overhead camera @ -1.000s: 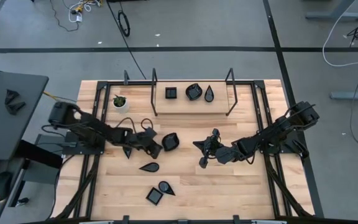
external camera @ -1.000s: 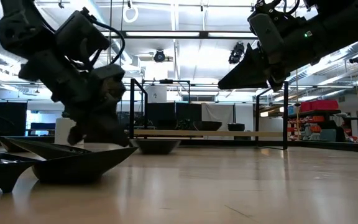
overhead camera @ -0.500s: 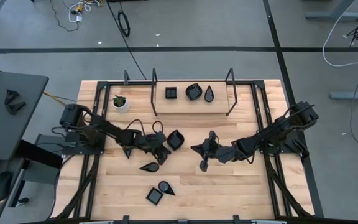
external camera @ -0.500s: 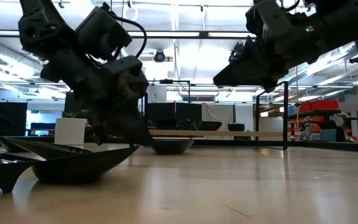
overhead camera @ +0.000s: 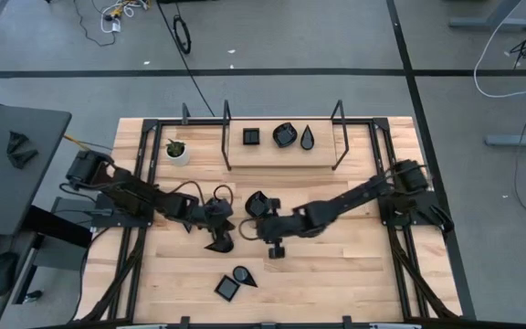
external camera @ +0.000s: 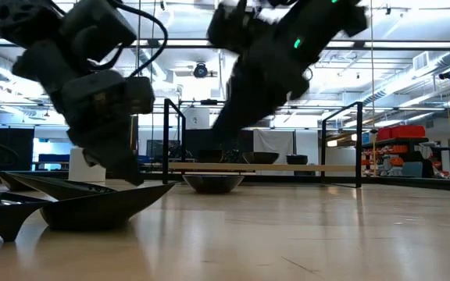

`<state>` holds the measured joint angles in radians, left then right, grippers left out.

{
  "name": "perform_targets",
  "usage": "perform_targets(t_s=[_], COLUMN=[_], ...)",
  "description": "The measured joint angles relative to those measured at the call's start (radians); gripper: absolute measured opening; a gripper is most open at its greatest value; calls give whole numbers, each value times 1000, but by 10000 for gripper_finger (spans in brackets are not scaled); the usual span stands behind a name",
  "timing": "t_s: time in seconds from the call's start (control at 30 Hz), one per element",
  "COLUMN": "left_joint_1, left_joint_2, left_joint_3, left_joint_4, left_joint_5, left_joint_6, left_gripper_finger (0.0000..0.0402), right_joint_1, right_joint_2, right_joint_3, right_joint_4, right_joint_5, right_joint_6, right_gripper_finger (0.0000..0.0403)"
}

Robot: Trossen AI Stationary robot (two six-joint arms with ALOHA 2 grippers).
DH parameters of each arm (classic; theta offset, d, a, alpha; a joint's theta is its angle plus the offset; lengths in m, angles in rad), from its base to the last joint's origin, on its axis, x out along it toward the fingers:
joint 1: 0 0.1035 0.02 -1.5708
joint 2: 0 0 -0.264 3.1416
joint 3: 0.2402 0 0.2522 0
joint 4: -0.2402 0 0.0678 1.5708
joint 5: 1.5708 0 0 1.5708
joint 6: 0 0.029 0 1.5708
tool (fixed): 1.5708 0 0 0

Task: Pick & Place Mini shaped plates
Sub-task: Stack the black leaf shaped bowl on top of the other black leaf shaped bowl on the shelf

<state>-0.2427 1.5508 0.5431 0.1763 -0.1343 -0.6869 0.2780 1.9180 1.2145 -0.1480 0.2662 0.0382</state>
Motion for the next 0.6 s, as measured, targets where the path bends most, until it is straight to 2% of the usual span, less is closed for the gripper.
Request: perform_targets(t_s=[0.1, 0.27, 0.43, 0.6], left_joint_1=[-33, -83, -130, -150], left_joint_2=[1, 1, 1, 1], left_joint_3=[-21, -29, -29, -29], left_joint_4=[3, -19, -11, -11], left_joint_5=[-72, -214, -296, -366], left_joint_6=[-5, -63, -66, -69], left_gripper_finger=[17, 18, 18, 18], right_joint_1=[-22, -50, -77, -87], right_joint_2=[69, 125, 127, 128], right_joint_3=[72, 82, 61, 59], right_joint_4=[-93, -95, -97, -99], right_joint_5=[8, 23, 88, 81], right_joint_6=[-178, -463, -489, -490], right_gripper_finger=[127, 127, 108, 71])
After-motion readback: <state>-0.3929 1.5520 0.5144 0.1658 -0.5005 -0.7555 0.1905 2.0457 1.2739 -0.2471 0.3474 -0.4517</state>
